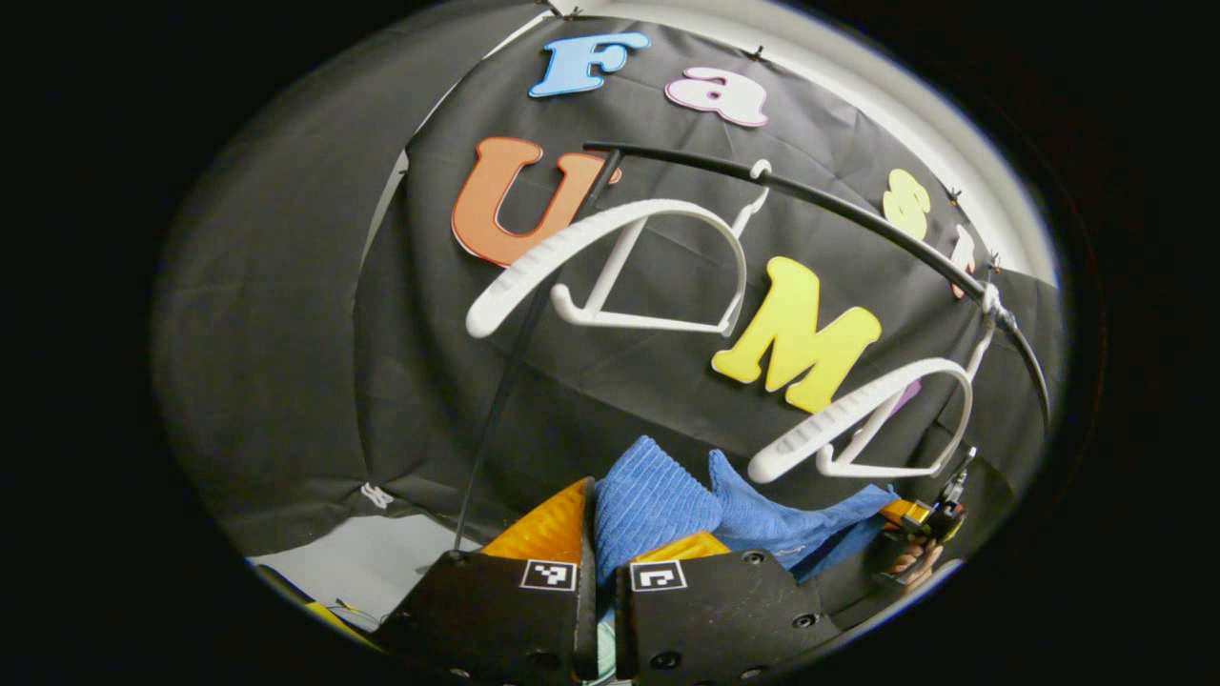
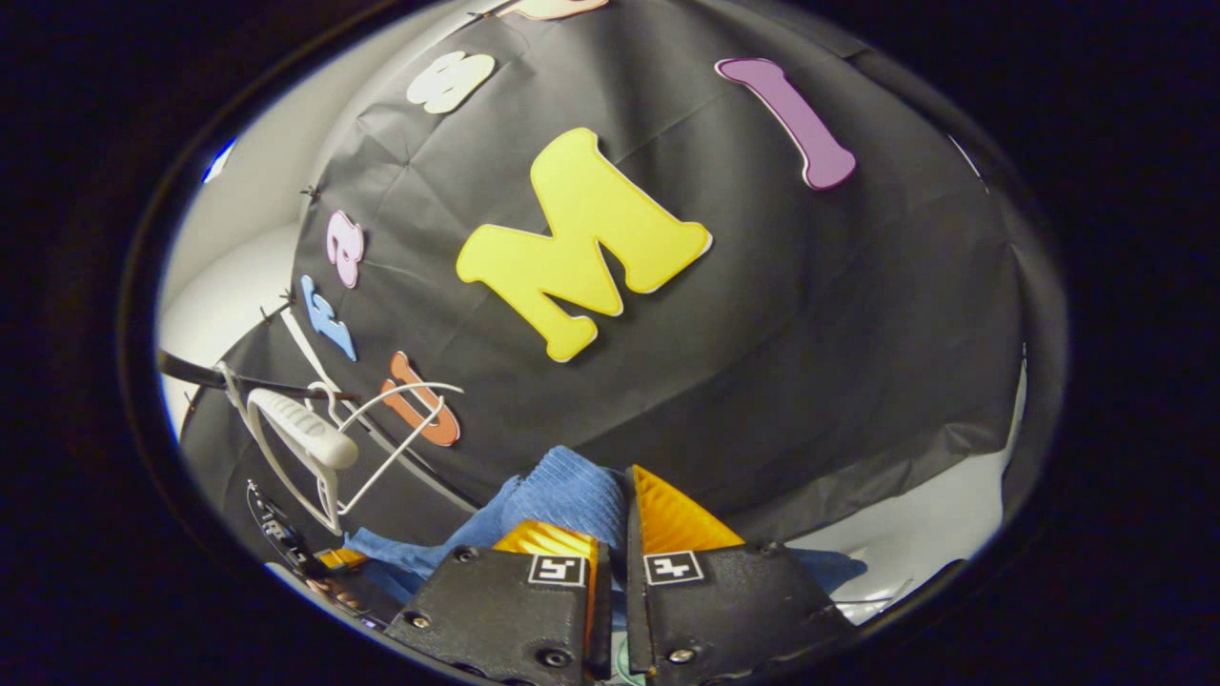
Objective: Grasp the clothes on the hanger with both hands and then place them into the laundry hamper below.
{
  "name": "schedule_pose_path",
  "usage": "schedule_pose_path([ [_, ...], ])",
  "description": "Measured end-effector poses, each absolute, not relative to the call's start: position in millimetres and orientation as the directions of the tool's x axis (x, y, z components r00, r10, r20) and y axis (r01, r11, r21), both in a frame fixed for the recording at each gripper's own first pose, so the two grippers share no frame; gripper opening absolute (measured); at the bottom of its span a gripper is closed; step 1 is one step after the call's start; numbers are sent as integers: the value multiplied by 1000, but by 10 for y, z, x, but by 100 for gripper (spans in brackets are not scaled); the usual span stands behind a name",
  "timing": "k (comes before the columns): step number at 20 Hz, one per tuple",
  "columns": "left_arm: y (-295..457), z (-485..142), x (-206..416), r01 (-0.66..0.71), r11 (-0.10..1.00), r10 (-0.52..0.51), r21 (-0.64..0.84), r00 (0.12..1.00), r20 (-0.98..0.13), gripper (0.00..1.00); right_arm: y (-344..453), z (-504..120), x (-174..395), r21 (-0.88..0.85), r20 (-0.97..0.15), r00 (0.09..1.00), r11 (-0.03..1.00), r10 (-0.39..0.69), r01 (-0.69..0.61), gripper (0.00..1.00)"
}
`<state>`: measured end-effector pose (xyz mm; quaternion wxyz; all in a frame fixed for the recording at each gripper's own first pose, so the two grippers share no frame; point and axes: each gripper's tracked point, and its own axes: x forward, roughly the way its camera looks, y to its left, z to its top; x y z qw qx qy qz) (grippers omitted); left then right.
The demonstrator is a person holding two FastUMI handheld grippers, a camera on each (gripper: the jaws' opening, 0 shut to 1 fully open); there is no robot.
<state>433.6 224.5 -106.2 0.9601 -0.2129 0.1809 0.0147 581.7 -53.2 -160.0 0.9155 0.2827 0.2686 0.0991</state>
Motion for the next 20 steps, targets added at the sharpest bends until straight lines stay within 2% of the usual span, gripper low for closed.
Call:
schedule_pose_path([
  [7, 2063, -1230, 4000, -74, 942, -60, -328, 923, -380, 6, -336, -1784, 5409, 561, -475, 807, 827, 351, -30, 8],
  [13, 1691, -1184, 3750, 23, 946, -143, -325, 925, -352, 6, 35, -1845, 5025, 575, -485, 775, 816, 405, -66, 8],
  [14, 1618, -1170, 3709, 44, 946, -161, -322, 924, -346, 6, 116, -1839, 4985, 578, -483, 769, 812, 420, -81, 4],
  [15, 1560, -1144, 3667, 64, 947, -175, -314, 924, -339, 6, 199, -1833, 4909, 576, -484, 762, 812, 430, -92, 8],
  [20, 1277, -1003, 3528, 144, 941, -240, -307, 922, -304, 6, 637, -1791, 4641, 580, -476, 721, 796, 504, -173, 8],
])
